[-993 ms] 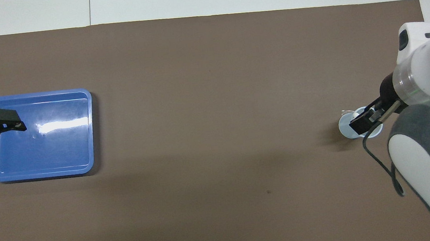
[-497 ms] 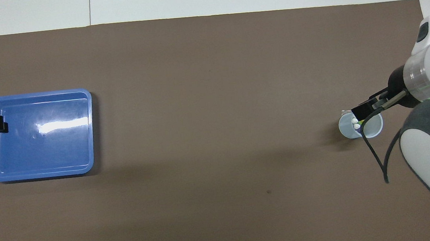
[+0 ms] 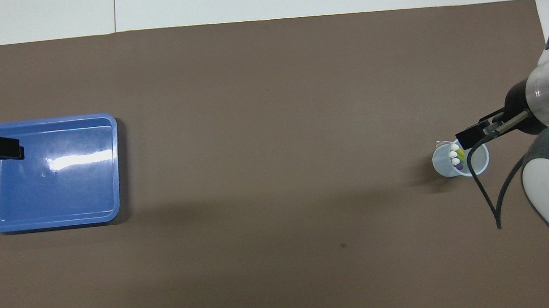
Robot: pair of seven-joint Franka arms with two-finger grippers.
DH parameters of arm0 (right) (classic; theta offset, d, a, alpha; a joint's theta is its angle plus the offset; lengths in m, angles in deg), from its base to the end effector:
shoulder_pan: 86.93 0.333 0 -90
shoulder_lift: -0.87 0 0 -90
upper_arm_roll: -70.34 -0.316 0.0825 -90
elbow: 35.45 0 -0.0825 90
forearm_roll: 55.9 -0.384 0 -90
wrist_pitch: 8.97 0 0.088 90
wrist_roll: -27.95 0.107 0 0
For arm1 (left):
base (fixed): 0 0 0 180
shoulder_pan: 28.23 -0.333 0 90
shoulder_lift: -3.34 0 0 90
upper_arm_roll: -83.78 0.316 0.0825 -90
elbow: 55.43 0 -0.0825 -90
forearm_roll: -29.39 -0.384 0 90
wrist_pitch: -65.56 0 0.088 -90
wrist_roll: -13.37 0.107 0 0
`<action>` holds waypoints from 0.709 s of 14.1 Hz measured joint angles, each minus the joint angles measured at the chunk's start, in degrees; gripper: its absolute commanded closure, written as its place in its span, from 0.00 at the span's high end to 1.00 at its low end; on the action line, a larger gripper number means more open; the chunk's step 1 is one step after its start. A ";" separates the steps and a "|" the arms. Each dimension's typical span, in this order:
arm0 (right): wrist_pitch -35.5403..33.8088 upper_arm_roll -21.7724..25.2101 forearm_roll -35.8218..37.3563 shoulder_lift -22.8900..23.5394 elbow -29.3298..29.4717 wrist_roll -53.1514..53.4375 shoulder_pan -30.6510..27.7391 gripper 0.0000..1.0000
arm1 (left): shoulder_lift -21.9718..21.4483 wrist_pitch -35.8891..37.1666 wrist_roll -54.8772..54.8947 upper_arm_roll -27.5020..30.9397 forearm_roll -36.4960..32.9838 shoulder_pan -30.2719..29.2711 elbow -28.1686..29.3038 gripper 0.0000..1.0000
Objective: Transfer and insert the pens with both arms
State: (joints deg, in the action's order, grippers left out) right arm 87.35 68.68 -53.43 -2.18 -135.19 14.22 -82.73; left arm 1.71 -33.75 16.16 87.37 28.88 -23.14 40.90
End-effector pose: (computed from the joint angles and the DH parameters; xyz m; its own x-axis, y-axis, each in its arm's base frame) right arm 0.5414 0.0517 0.5827 0.9405 0.3395 -0.0169 0.3399 -0.9396 0.0415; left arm 0.5591 -0.0134 0.6024 0.9939 -0.0760 0.0799 -0.0754 -0.9971 -0.0110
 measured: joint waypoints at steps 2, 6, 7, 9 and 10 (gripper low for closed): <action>-0.25 0.19 0.00 -0.03 0.03 0.23 -0.02 1.00 | 0.41 -0.06 0.01 -1.09 -0.08 0.01 -0.82 1.00; -0.25 1.14 0.00 -0.03 0.15 1.46 -0.02 1.00 | 1.36 0.66 0.01 -1.02 -0.34 -0.04 -3.53 1.00; -0.25 1.20 0.00 -0.03 0.15 1.87 -0.02 1.00 | 1.42 0.86 0.01 -0.91 -0.44 -0.06 -3.76 1.00; -0.24 1.36 0.00 -0.03 0.15 2.12 0.02 1.00 | 1.47 2.43 0.06 -0.87 -1.62 -0.06 -3.88 1.00; -0.21 1.55 0.00 -0.03 0.15 2.14 0.01 1.00 | 1.47 4.11 0.06 -0.85 -1.89 -0.06 -3.93 1.00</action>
State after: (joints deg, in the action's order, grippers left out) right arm 87.14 70.23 -53.43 -2.21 -135.04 16.36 -82.72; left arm 3.18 -29.64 16.22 86.52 26.99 -23.20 36.96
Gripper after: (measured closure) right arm 0.000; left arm 0.000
